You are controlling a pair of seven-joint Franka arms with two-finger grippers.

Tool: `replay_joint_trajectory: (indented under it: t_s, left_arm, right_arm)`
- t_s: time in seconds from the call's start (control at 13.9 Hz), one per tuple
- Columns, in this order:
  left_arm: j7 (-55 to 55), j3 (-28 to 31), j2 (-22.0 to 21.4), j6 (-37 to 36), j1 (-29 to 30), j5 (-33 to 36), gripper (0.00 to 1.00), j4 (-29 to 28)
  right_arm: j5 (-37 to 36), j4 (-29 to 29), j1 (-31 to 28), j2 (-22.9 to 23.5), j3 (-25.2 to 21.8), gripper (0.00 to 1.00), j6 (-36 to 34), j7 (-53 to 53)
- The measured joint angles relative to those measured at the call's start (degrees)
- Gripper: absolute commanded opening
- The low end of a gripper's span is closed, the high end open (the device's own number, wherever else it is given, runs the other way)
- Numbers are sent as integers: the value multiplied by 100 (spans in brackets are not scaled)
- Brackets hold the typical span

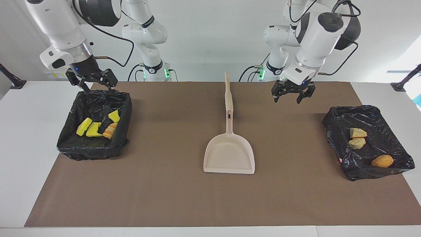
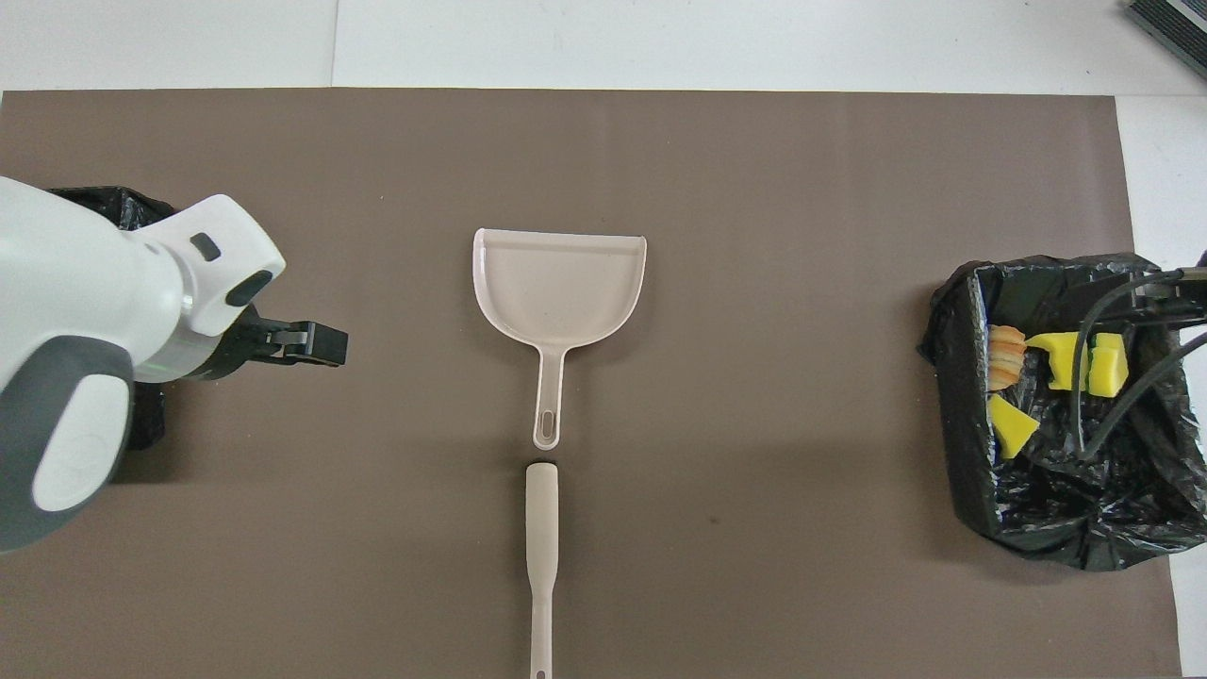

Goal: Sweep and dump trash in bin

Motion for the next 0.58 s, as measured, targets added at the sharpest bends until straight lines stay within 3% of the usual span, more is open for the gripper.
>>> replay_joint_trajectory:
  t_s: [0.36, 0.58]
  left_arm:
    - [1107, 36, -112, -1322, 827, 0, 100, 1031]
    - [1304, 35, -123, -1461, 890, 0, 100, 1143]
  right_arm:
    - [0, 0, 0, 0, 0, 100, 0, 0]
    - [0, 0, 1, 0, 0, 100, 0, 0]
